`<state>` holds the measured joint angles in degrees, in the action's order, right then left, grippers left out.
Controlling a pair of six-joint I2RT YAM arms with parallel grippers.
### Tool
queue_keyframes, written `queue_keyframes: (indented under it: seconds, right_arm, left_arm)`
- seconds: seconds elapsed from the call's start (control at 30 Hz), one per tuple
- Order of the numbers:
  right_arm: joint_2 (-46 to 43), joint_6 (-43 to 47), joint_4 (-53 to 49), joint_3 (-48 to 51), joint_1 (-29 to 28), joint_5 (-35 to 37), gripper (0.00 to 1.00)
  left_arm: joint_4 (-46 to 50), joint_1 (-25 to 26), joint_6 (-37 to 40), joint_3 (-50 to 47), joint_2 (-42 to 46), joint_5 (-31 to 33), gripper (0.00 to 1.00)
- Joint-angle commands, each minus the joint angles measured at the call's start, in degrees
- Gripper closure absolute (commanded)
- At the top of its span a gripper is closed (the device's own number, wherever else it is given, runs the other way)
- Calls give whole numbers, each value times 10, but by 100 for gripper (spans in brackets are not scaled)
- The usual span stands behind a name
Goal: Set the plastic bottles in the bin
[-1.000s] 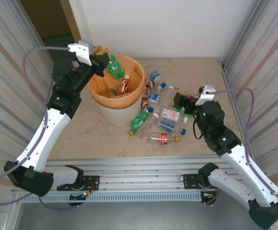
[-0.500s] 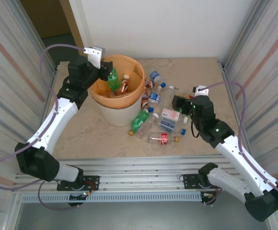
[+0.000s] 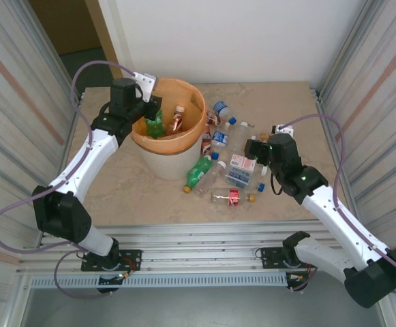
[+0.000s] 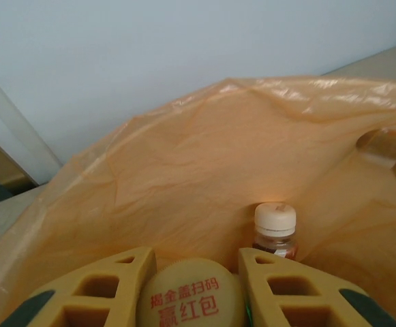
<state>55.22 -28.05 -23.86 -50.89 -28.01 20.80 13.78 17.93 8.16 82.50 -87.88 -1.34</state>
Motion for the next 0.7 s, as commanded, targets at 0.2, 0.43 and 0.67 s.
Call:
queue_keyframes:
  seconds: [0.2, 0.43, 0.67]
  right_arm:
    - [11, -20, -42, -5, 3, -29, 2]
    - [33, -32, -60, 2, 3, -45, 2]
    - [48, -31, -100, -6, 3, -40, 2]
  left_arm:
    - [30, -2, 2, 30, 0, 9, 46]
    - [37, -2, -13, 32, 37, 0, 32]
    - [21, -2, -55, 5, 104, -29, 20]
